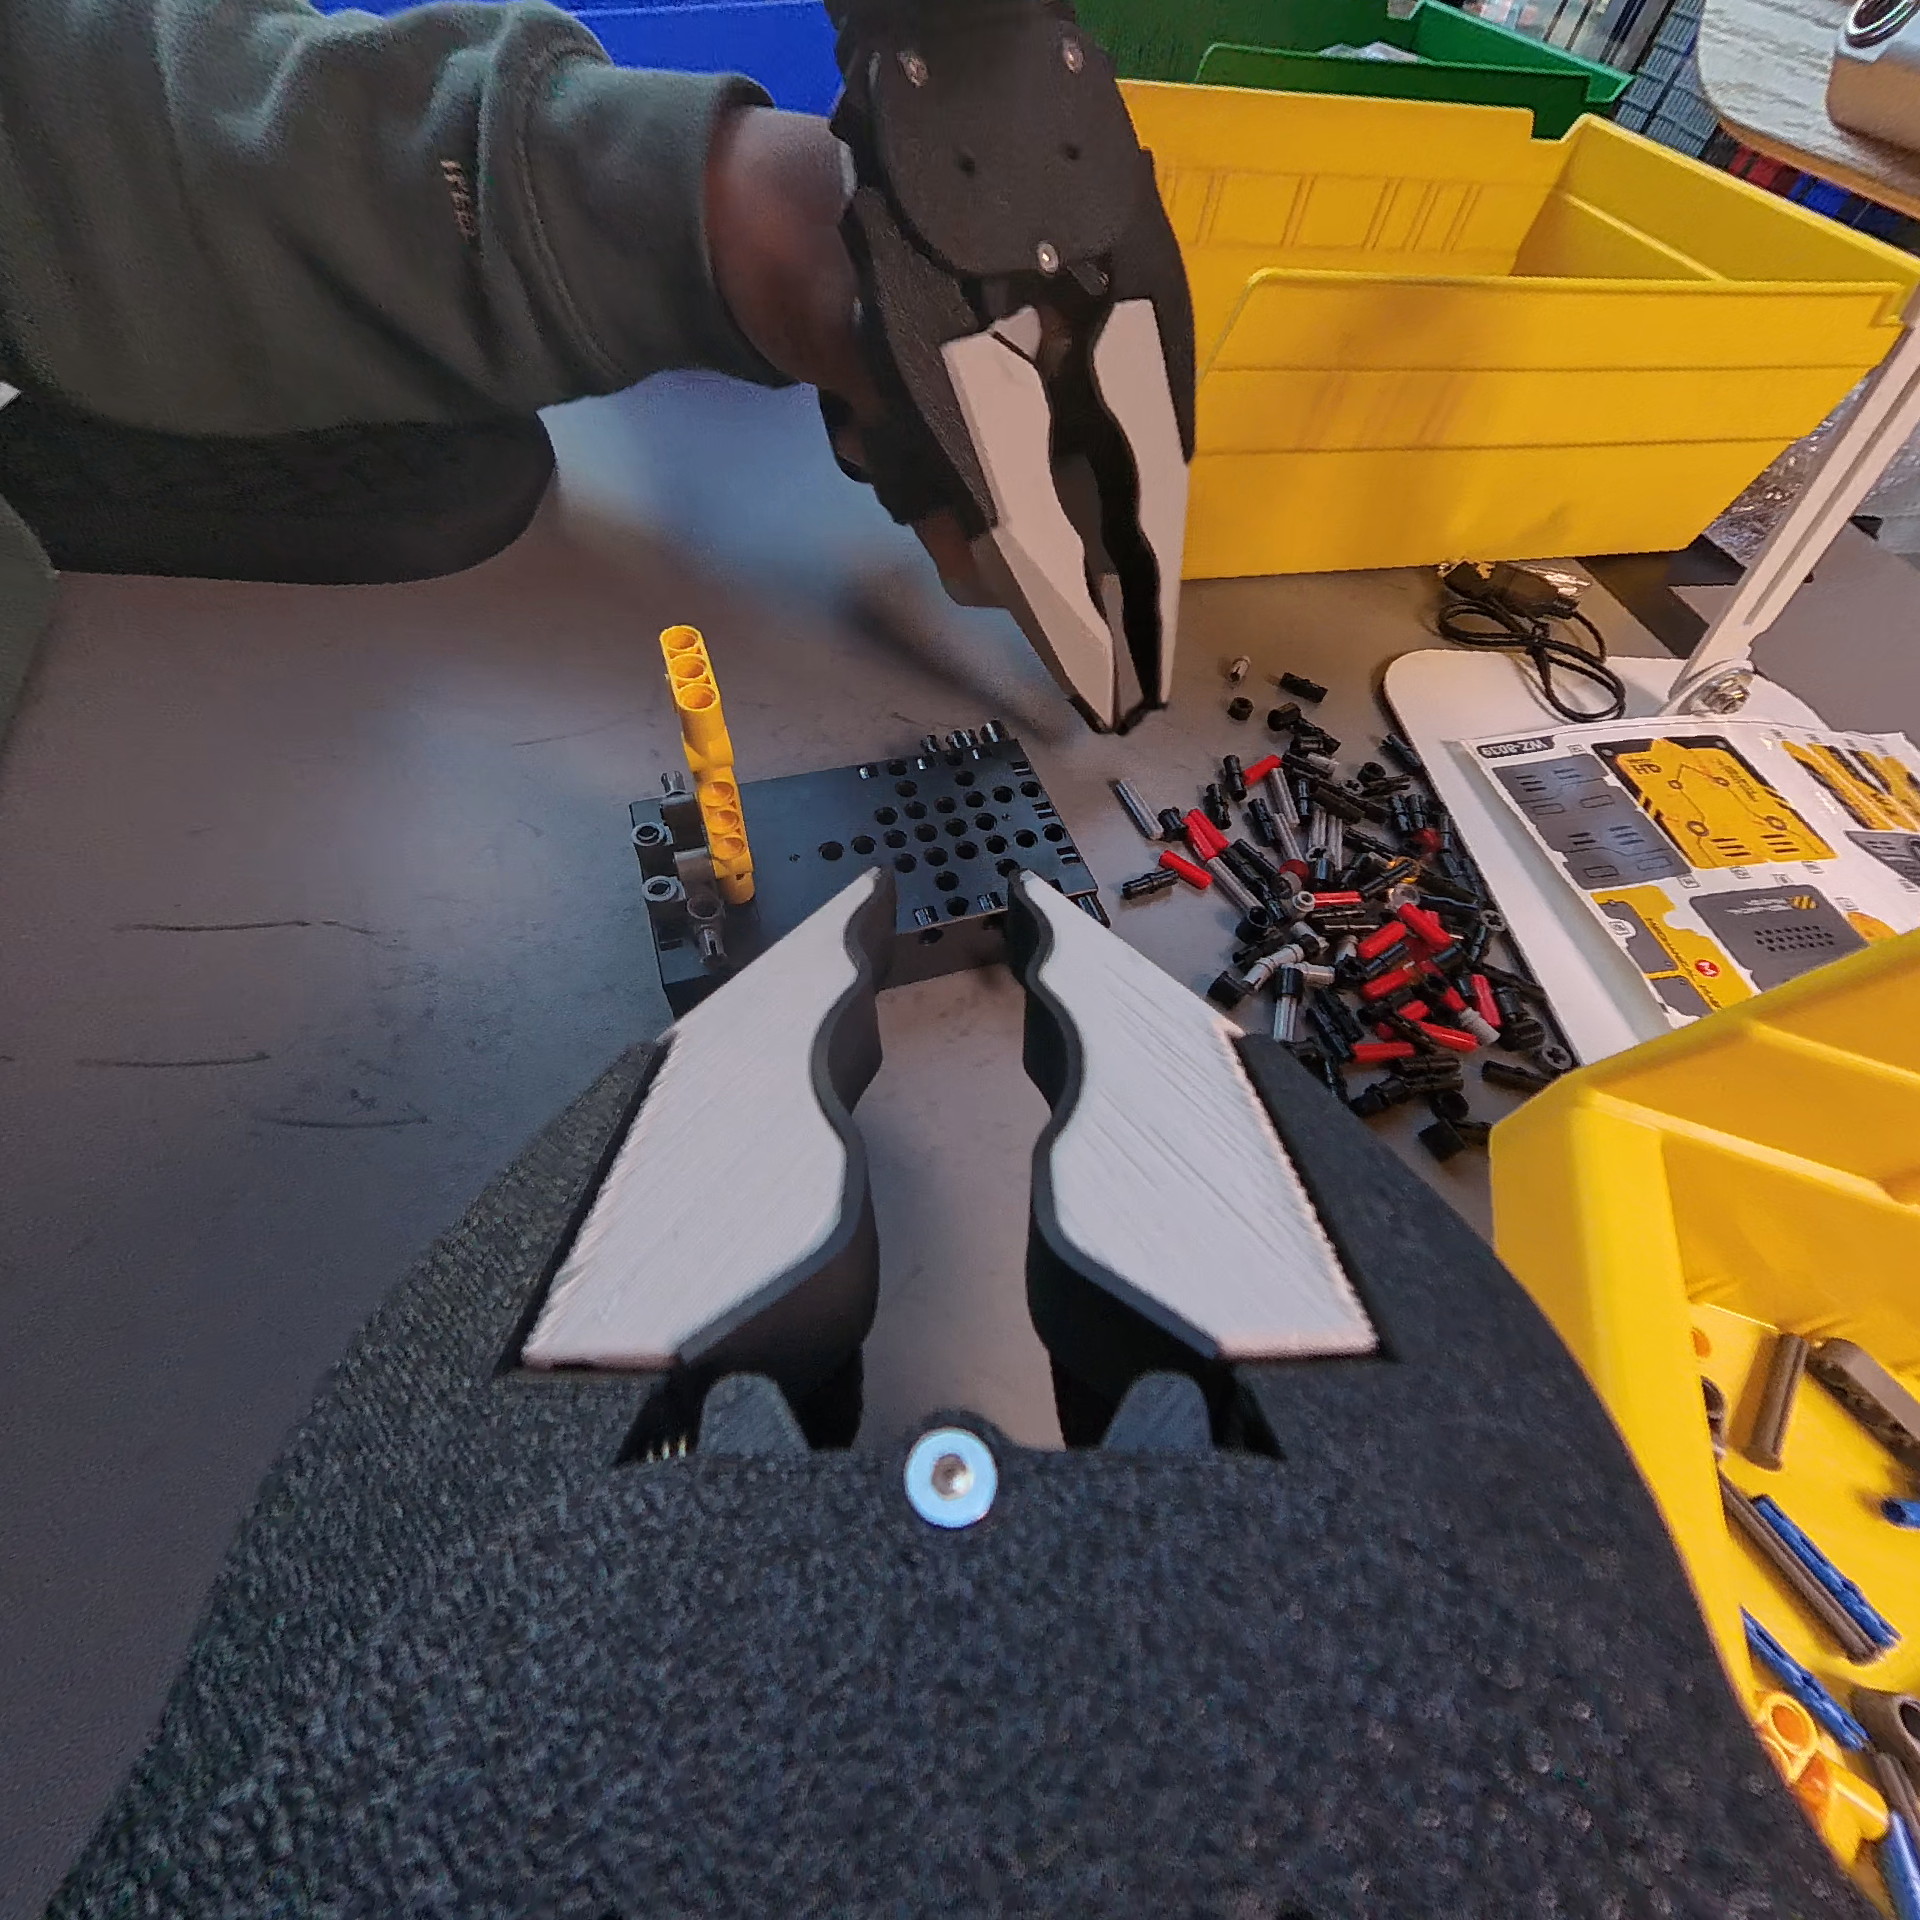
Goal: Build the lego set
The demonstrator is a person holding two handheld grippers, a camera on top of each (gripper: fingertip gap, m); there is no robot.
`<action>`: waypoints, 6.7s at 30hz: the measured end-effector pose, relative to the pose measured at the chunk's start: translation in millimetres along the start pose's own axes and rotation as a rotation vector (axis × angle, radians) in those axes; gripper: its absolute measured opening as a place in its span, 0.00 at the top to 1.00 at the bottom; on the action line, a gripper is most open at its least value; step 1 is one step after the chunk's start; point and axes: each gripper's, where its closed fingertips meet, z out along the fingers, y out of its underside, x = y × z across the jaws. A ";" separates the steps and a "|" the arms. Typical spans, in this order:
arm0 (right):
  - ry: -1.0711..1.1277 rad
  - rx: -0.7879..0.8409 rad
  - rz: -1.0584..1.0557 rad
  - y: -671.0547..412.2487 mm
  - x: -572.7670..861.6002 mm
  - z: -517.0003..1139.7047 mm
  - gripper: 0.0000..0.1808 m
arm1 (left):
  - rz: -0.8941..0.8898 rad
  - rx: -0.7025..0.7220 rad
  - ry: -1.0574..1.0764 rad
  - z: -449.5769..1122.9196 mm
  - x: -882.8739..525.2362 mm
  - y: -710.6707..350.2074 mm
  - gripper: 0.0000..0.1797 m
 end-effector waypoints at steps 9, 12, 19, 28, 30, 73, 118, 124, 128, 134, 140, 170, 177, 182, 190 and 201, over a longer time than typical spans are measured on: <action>0.138 -0.121 0.031 19.7 26.1 0.5 0.90 | 0.025 0.007 0.151 -34.0 78.3 30.5 0.92; 0.205 -0.168 0.067 27.8 41.0 -0.3 0.91 | 0.053 -0.008 0.166 -27.2 91.0 34.7 0.92; 0.264 -0.212 0.104 35.4 54.8 -0.7 0.92 | 0.058 0.009 0.172 -30.2 80.9 26.9 0.87; 0.262 -0.223 0.101 35.9 56.7 3.0 0.92 | -0.027 0.082 -0.105 -8.9 -9.2 -24.1 0.90; 0.267 -0.220 0.104 36.4 56.3 0.3 0.92 | 0.005 0.025 -0.149 6.4 -19.2 -21.1 0.91; 0.227 -0.241 0.039 40.3 44.2 -0.9 0.92 | 0.168 0.006 -0.045 -38.1 25.9 -13.4 0.98; 0.212 -0.225 0.050 38.9 43.4 -2.9 0.91 | 0.154 0.094 0.175 -10.9 57.9 17.0 0.74; 0.207 -0.227 0.045 39.2 42.4 -2.5 0.91 | 0.203 0.048 0.194 1.7 56.5 11.9 0.85; 0.206 -0.227 0.043 39.2 42.0 -2.4 0.91 | 0.198 0.028 0.183 1.4 58.2 12.6 0.87; 0.208 -0.228 0.045 39.4 42.6 -2.3 0.91 | 0.042 0.017 0.035 -7.3 52.3 21.5 0.87; 0.223 -0.235 0.047 40.3 44.7 -1.8 0.91 | -0.109 0.032 -0.059 -20.1 51.4 34.4 0.87; 0.557 -0.078 -0.011 -20.7 92.3 -18.2 0.54 | -0.244 0.665 -0.755 -185.0 -42.7 6.2 0.61; 0.742 -0.622 0.034 55.0 115.2 -71.4 0.61 | -0.260 0.662 -0.743 -186.3 -43.5 10.7 0.62; 0.720 -0.720 -0.003 81.4 109.9 -77.6 0.83 | -0.228 0.617 -0.713 -170.1 -38.2 8.9 0.63; 0.639 -0.752 -0.054 77.0 59.2 -77.4 0.83 | -0.218 0.559 -0.682 -150.2 -36.7 13.4 0.65; 0.578 -0.717 -0.052 70.7 8.1 -73.2 0.84 | -0.205 0.515 -0.619 -128.4 -29.2 13.7 0.65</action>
